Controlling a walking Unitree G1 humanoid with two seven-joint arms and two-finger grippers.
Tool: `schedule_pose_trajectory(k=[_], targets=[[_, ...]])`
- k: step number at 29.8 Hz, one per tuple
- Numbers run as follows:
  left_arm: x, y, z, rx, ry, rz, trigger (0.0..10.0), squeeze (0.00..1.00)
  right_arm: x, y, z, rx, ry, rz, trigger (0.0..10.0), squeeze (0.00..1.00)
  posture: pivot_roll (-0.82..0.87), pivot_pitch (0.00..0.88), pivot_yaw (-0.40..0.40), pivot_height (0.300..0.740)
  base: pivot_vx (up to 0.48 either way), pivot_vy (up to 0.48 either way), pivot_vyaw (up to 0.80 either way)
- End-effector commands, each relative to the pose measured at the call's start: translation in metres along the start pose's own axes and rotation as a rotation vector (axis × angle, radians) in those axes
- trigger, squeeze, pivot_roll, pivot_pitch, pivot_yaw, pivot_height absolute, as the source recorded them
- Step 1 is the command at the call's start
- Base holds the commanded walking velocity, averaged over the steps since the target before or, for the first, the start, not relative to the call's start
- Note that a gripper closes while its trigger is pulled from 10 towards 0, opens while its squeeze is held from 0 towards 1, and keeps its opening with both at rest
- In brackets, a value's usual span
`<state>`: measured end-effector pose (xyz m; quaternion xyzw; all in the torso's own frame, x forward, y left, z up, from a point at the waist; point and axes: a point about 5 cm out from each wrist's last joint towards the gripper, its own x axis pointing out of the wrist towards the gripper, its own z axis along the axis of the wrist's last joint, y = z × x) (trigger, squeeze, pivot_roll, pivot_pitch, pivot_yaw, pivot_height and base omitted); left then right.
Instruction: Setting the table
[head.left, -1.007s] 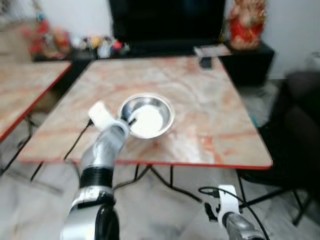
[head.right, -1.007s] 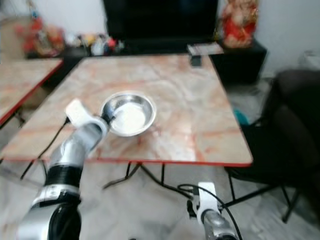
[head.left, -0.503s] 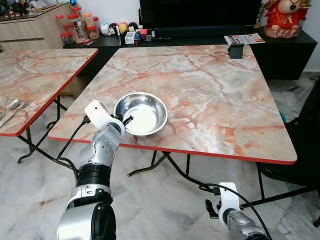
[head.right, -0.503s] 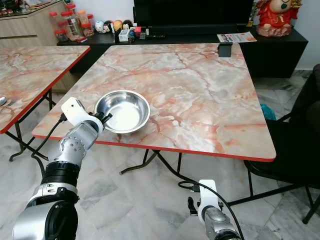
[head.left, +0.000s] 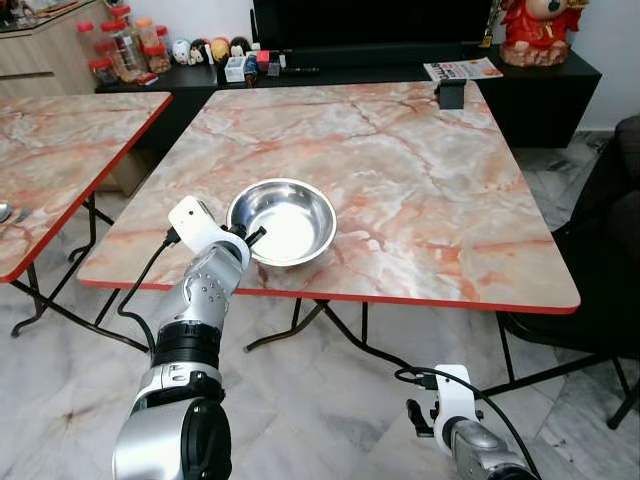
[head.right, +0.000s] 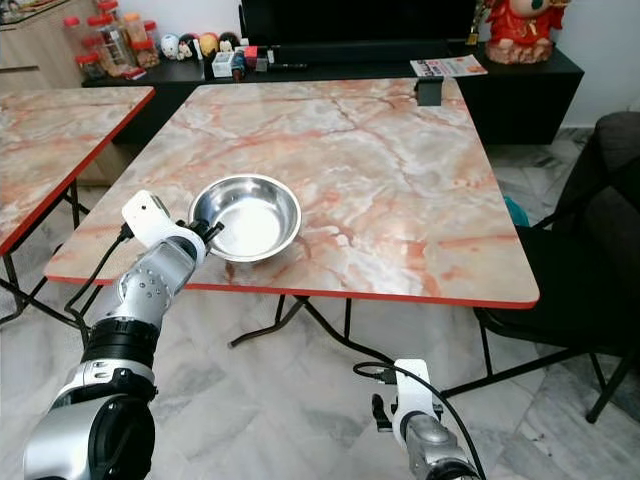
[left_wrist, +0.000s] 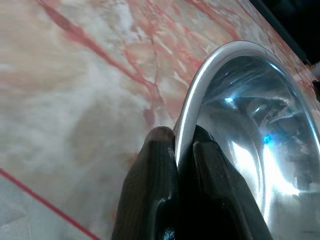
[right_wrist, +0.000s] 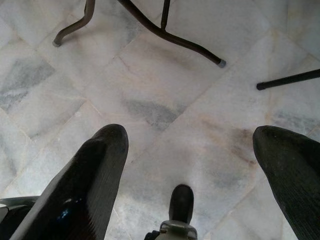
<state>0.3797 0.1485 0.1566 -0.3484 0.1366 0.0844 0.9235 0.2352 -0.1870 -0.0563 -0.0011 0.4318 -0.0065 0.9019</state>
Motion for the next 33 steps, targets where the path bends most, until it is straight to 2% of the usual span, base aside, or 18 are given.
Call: schedule_pose_trajectory(k=[1,5,21,33], targets=[[0.0,-0.002,0.006,-0.009,-0.013,-0.012,10.0,0.0,0.001,0.004,0.004,-0.008,-0.009,0.009,10.0,0.0,-0.08,0.0,0.07,0.74,0.0,0.0,0.0],[0.001,-0.005,0.004,-0.006,-0.005,-0.03,10.0,0.0,0.001,0.004,0.003,-0.012,-0.001,0.013,10.0,0.0,-0.08,0.0,0.073,0.74,0.0,0.0,-0.55],[0.0,-0.006,0.0,-0.013,0.007,-0.048,10.0,0.0,0.001,0.004,0.002,0.004,-0.004,0.009,10.0,0.0,-0.08,0.001,0.076,0.74,0.0,0.0,0.0],[-0.003,-0.008,-0.009,-0.019,0.023,-0.081,10.0,0.0,0.0,0.008,-0.007,0.016,0.003,0.01,10.0,0.0,-0.12,0.018,0.091,0.74,0.0,0.0,0.0]])
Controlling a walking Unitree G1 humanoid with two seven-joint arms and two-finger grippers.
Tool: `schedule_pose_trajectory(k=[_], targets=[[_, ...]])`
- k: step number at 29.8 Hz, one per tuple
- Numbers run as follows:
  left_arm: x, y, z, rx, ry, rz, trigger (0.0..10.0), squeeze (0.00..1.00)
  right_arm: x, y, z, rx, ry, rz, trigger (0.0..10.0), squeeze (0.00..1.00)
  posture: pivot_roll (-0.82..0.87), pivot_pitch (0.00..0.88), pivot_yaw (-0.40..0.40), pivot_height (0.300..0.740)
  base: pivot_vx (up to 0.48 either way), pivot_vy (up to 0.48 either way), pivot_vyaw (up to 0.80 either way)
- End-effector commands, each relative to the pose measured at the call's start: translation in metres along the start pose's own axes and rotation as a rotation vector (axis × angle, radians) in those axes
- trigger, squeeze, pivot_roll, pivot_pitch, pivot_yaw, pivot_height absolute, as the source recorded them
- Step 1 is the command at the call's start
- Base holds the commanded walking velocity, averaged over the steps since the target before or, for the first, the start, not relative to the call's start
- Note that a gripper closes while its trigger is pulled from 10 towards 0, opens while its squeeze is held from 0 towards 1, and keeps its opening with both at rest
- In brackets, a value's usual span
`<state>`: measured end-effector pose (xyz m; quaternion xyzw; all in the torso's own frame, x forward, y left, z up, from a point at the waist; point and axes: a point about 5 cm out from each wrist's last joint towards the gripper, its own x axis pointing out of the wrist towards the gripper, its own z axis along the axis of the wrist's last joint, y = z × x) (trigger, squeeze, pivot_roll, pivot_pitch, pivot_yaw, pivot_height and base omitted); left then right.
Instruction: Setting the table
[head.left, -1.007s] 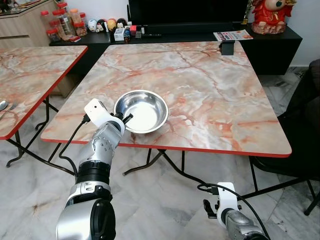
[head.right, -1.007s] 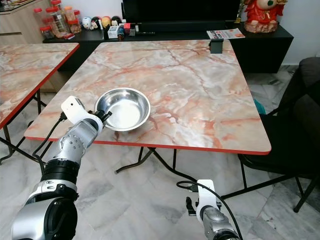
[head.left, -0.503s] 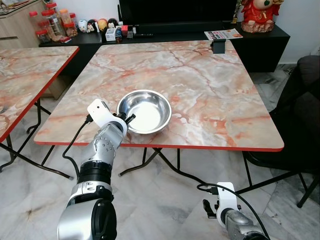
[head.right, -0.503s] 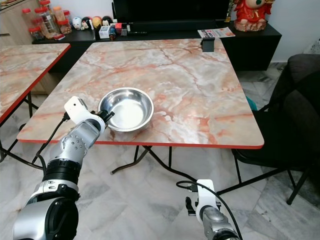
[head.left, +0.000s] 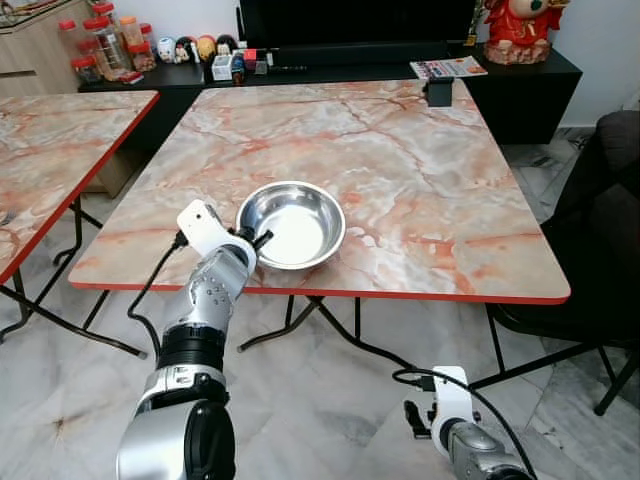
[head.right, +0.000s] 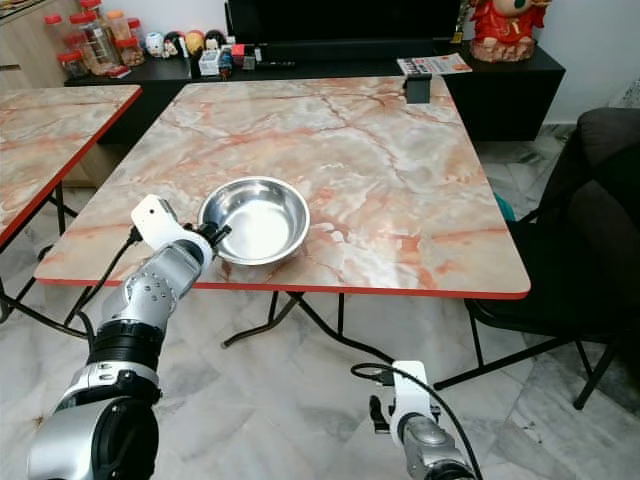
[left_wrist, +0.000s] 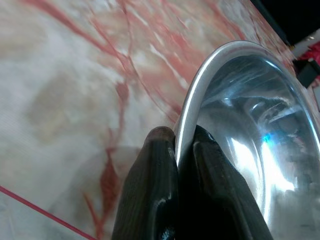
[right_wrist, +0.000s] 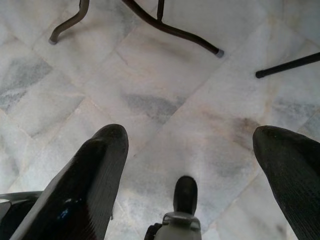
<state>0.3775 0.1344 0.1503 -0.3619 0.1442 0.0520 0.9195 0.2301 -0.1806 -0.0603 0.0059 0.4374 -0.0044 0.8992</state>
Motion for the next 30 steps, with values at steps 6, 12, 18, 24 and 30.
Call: schedule_pose_trajectory(k=[6,12,18,24,30], targets=[[-0.0016,-0.0042,0.0039,0.005,-0.011,-0.027,10.0,0.0,-0.0003,0.0021,-0.0031,0.011,-0.007,0.0,10.0,0.0,-0.12,0.023,0.093,0.74,0.0,0.0,0.0],[-0.002,-0.005,0.0042,0.012,-0.015,-0.028,10.0,0.0,-0.0004,0.0018,-0.0039,0.014,-0.005,0.0,10.0,0.0,-0.11,0.023,0.091,0.74,0.127,0.0,0.0],[-0.002,-0.0037,0.0059,0.014,-0.026,-0.022,10.0,0.0,-0.0005,0.0012,-0.0036,0.001,-0.001,0.011,10.0,0.0,-0.11,0.008,0.088,0.74,0.273,0.0,0.0],[-0.0018,-0.0049,0.0075,0.016,-0.033,-0.026,10.0,0.0,-0.0005,0.0007,-0.0027,-0.001,-0.007,0.011,10.0,0.0,-0.11,0.003,0.087,0.74,0.287,0.0,0.0],[-0.0014,-0.0048,0.0104,0.016,-0.042,-0.024,10.0,0.0,-0.0003,0.0007,-0.0016,0.003,-0.008,0.011,10.0,0.0,-0.1,0.011,0.085,0.74,0.3,0.0,0.0]])
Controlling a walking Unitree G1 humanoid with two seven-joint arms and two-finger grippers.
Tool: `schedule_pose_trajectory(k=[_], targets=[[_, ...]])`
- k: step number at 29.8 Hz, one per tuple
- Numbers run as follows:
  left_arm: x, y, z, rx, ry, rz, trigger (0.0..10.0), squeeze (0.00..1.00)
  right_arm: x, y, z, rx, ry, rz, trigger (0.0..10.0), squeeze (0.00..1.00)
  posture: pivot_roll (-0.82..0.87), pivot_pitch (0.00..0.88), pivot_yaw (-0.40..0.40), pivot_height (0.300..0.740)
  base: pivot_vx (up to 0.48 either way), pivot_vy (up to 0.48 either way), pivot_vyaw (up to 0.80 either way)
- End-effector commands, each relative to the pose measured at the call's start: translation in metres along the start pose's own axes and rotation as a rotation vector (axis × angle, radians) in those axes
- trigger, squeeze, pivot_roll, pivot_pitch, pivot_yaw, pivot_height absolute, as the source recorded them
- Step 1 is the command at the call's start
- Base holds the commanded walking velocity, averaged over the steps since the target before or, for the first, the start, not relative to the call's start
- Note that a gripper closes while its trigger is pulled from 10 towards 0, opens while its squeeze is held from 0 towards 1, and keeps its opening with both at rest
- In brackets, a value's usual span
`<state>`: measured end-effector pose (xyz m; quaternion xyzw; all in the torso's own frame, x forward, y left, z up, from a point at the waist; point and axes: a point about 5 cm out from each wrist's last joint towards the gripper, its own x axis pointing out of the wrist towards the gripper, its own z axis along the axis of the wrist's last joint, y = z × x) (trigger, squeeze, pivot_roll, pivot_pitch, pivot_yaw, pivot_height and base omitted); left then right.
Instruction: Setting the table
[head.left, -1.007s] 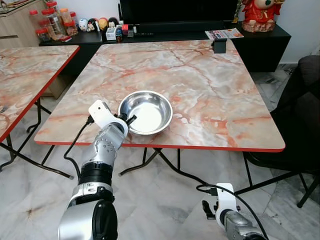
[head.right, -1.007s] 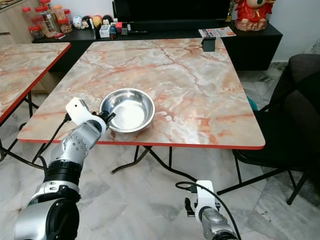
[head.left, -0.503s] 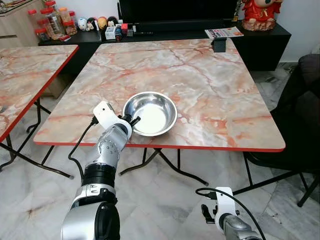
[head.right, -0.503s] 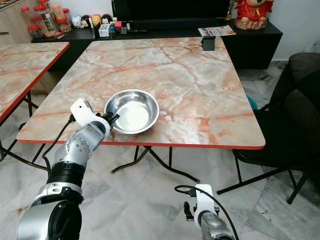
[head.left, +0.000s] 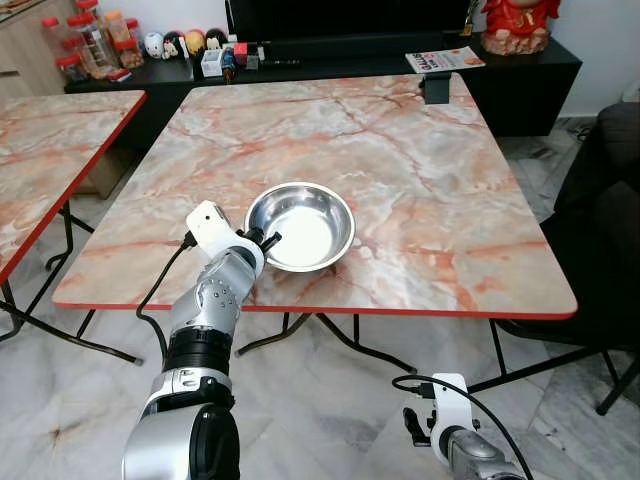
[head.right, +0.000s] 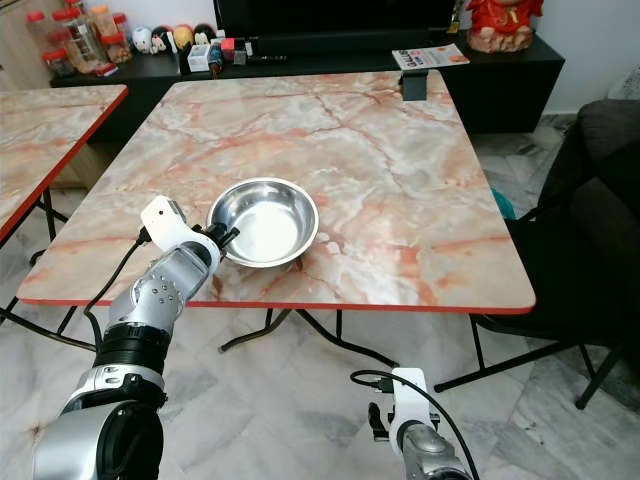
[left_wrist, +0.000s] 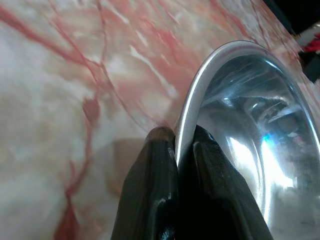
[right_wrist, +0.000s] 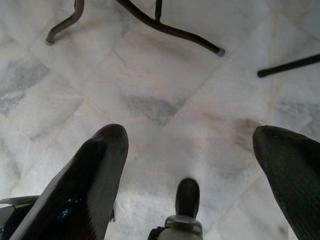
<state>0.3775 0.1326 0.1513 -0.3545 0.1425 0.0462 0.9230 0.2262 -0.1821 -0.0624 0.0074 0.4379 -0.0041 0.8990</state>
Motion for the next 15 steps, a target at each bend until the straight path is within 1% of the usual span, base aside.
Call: schedule_pose_trajectory(k=[1,15], targets=[[-0.0012,-0.0025,0.0115,-0.001,-0.043,-0.013,10.0,0.0,0.0005,0.0025,0.0031,0.001,-0.01,0.01,10.0,0.0,-0.1,0.013,0.085,0.74,0.3,0.0,0.0],[-0.0021,-0.0015,0.0134,0.002,-0.048,-0.008,10.0,0.0,0.0007,0.0032,0.0045,-0.002,-0.008,0.014,10.0,0.0,-0.1,0.016,0.085,0.74,0.303,0.0,0.0]])
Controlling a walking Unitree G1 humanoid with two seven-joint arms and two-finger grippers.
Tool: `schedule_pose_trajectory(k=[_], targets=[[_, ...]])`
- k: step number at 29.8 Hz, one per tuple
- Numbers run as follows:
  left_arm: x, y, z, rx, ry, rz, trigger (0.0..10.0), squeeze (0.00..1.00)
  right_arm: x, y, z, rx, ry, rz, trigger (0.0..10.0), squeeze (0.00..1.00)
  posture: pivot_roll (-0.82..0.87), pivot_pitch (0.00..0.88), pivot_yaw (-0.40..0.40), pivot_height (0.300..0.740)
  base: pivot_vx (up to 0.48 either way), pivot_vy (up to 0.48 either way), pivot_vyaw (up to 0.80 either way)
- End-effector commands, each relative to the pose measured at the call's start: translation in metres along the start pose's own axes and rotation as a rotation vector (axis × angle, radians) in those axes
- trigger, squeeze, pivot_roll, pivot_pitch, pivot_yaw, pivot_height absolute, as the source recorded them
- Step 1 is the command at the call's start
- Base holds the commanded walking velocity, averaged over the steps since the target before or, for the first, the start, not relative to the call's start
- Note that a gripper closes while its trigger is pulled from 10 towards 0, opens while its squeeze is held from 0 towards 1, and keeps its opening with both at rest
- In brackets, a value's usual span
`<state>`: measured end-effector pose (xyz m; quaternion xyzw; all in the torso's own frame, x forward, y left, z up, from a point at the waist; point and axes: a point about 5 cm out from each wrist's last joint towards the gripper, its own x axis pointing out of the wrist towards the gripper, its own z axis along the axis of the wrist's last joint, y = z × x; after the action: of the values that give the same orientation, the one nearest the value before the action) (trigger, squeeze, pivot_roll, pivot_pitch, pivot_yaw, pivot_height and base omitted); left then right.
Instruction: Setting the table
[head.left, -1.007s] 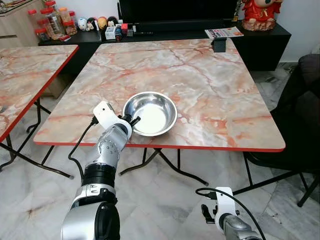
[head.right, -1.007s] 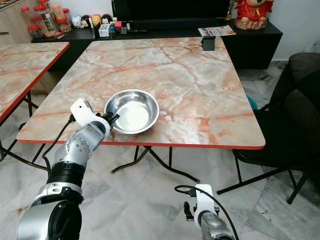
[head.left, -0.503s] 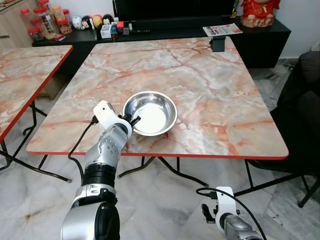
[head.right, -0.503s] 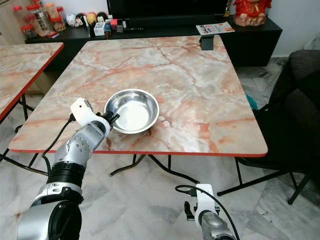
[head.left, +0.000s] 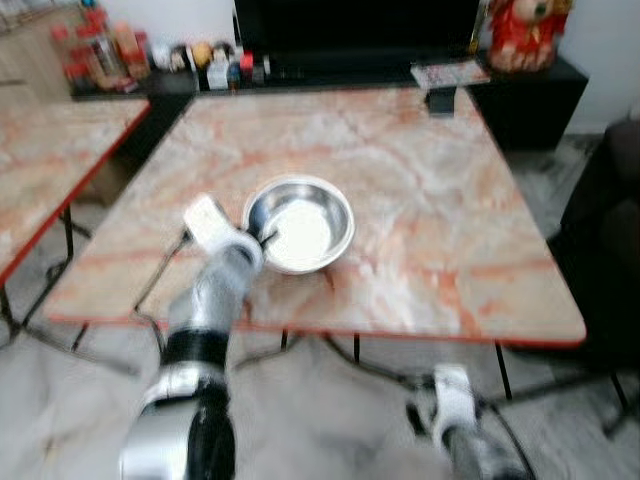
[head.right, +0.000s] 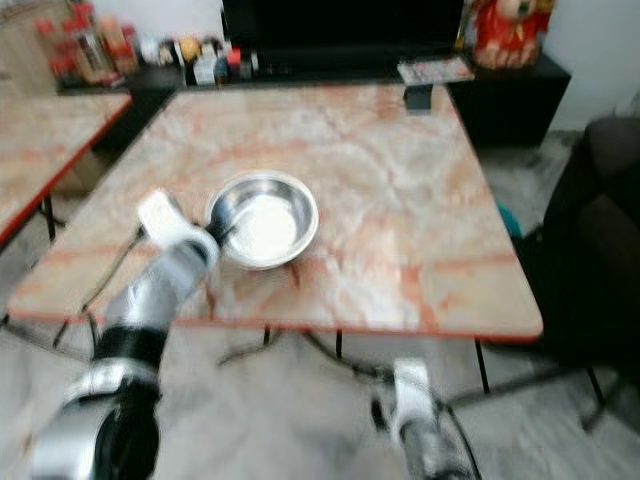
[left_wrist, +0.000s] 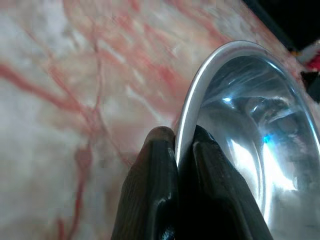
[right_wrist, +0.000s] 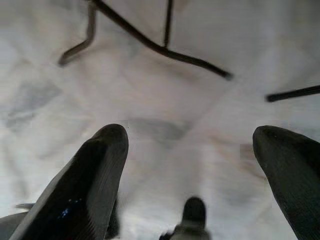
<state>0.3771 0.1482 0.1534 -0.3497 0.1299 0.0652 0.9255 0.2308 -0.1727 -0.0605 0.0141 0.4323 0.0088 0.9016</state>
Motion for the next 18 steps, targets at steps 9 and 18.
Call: schedule_pose_trajectory(k=[9,18], targets=[[-0.0014,-0.0108,0.0016,-0.005,-0.008,-0.03,10.0,0.0,-0.0007,-0.0061,-0.0001,-0.007,0.006,-0.013,10.0,0.0,-0.1,0.018,0.083,0.74,0.309,0.0,0.0],[-0.0026,-0.0068,-0.008,-0.088,0.077,-0.02,10.0,0.0,-0.0007,-0.0068,0.0003,-0.011,0.008,-0.012,10.0,0.0,-0.09,0.024,0.076,0.74,0.128,0.0,0.0]])
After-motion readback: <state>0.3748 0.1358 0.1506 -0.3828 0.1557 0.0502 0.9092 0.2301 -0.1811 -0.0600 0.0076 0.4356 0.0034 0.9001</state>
